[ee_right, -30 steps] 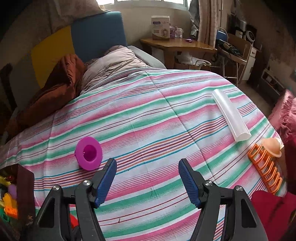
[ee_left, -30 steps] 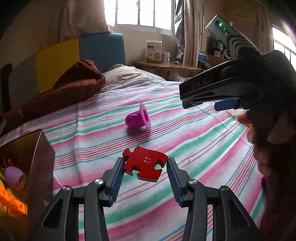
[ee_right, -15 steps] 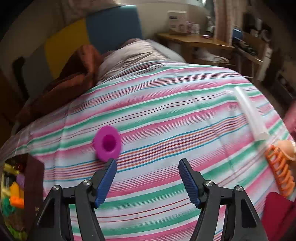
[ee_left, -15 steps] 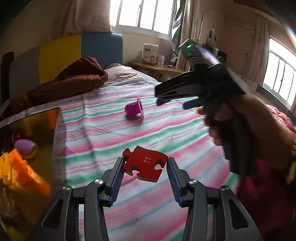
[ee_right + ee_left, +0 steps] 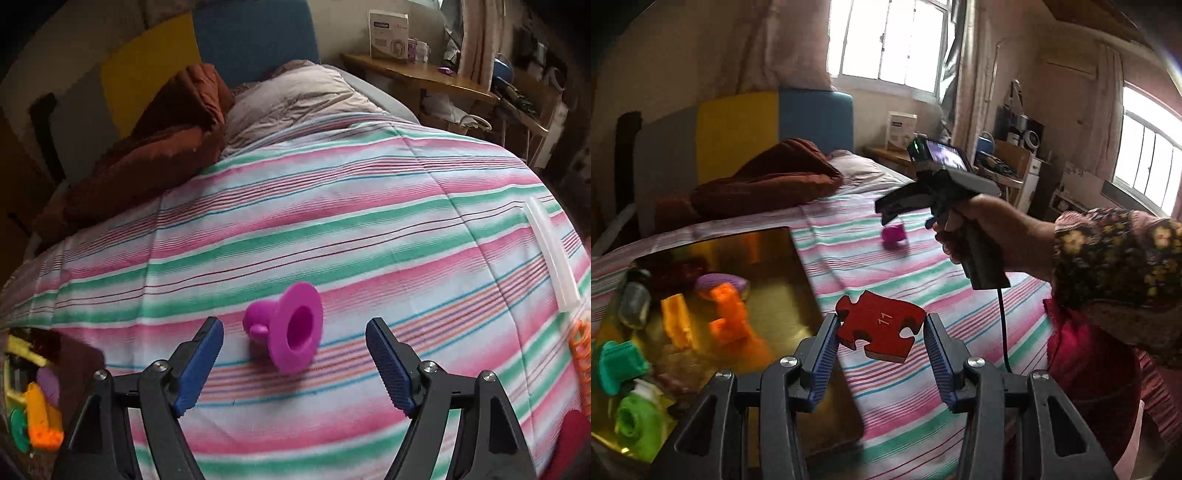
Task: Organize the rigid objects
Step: 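Grasp the magenta suction-cup piece with the right tool while left holds the red puzzle piece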
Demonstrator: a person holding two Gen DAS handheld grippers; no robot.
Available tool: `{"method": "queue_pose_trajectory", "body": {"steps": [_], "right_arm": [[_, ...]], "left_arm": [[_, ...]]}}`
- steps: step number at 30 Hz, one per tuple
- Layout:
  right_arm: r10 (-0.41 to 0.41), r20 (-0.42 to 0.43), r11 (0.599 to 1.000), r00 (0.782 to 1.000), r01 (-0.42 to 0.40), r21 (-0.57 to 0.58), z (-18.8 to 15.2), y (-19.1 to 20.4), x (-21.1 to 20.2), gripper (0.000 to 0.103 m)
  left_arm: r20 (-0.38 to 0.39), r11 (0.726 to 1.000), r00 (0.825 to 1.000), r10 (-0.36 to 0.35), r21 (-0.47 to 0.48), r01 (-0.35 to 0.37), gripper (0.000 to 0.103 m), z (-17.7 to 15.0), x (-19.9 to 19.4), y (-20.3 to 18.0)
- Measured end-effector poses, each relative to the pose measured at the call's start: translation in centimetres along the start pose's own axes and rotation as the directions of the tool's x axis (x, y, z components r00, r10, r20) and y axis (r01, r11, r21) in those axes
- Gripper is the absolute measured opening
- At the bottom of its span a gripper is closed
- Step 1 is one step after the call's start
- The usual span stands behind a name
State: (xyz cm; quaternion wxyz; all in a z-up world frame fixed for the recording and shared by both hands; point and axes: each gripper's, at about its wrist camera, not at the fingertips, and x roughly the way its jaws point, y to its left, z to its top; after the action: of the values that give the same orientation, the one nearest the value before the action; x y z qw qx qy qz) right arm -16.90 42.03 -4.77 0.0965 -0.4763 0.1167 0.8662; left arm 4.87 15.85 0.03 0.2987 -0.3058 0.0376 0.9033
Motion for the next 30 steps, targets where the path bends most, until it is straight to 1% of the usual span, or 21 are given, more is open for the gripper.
{"method": "queue_pose_trajectory", "body": {"steps": [3, 5, 6, 7, 9, 13, 17, 20, 22, 26, 29, 30], "right_arm": [[-0.003, -0.009, 1.0, 1.0, 0.003, 0.008, -0.1, 0.0, 1.1, 0.078], [-0.014, -0.019, 1.0, 1.0, 0.014, 0.007, -0.5, -0.2, 1.9, 0.073], [-0.01, -0.024, 1.0, 1.0, 0.01, 0.007, -0.7, -0.4, 2.1, 0.069], [-0.005, -0.027, 1.0, 1.0, 0.005, 0.009, -1.0, -0.6, 2.3, 0.062], [-0.021, -0.018, 1.0, 1.0, 0.021, -0.001, -1.3, -0.8, 2.5, 0.055], [-0.049, -0.012, 0.997, 0.999, 0.048, -0.063, -1.5, -0.1, 2.3, 0.054], [-0.03, -0.042, 0.999, 0.999, 0.028, -0.036, -1.7, 0.0, 1.6, 0.051], [0.001, -0.052, 1.0, 0.999, -0.002, -0.023, -1.9, -0.2, 0.2, 0.046], [0.019, -0.059, 0.999, 0.998, -0.02, -0.029, -2.3, 0.0, -1.0, 0.009], [0.075, -0.073, 0.997, 0.994, -0.076, -0.002, -3.5, -0.6, -3.2, 0.01], [0.09, -0.07, 0.996, 0.994, -0.089, 0.017, -4.5, -1.4, -3.8, 0.01], [0.094, -0.07, 0.995, 0.993, -0.092, 0.036, -4.5, -1.8, -3.8, 0.014]], "left_arm": [[0.005, 1.0, 1.0, 0.019, -0.007, -0.019, 0.047, -0.2, -0.9, 1.0], [0.008, 1.0, 1.0, 0.03, -0.007, -0.03, 0.047, -0.3, -1.3, 1.4], [0.007, 0.999, 0.999, 0.035, -0.01, -0.034, 0.047, -0.5, -1.4, 1.6], [0.006, 0.999, 0.999, 0.036, -0.016, -0.036, 0.047, -0.6, -1.6, 1.9], [0.003, 0.999, 0.999, 0.04, -0.028, -0.04, 0.047, -0.9, -1.8, 2.4], [0.002, 0.998, 0.999, 0.048, -0.049, -0.048, 0.047, -1.0, -2.0, 3.0], [0.01, 0.997, 0.998, 0.057, -0.061, -0.057, 0.047, -1.0, -2.4, 3.6], [0.003, 0.996, 0.998, 0.06, -0.072, -0.06, 0.047, -1.1, -2.5, 4.0], [-0.005, 0.994, 0.998, 0.06, -0.086, -0.06, 0.047, -1.2, -2.4, 4.3], [-0.019, 0.992, 0.998, 0.056, -0.109, -0.058, 0.047, -1.3, -2.2, 4.6], [-0.019, 0.991, 0.998, 0.059, -0.115, -0.061, 0.047, -1.2, -2.2, 4.9], [-0.018, 0.991, 0.998, 0.06, -0.119, -0.061, 0.047, -1.2, -2.3, 5.1]]}}
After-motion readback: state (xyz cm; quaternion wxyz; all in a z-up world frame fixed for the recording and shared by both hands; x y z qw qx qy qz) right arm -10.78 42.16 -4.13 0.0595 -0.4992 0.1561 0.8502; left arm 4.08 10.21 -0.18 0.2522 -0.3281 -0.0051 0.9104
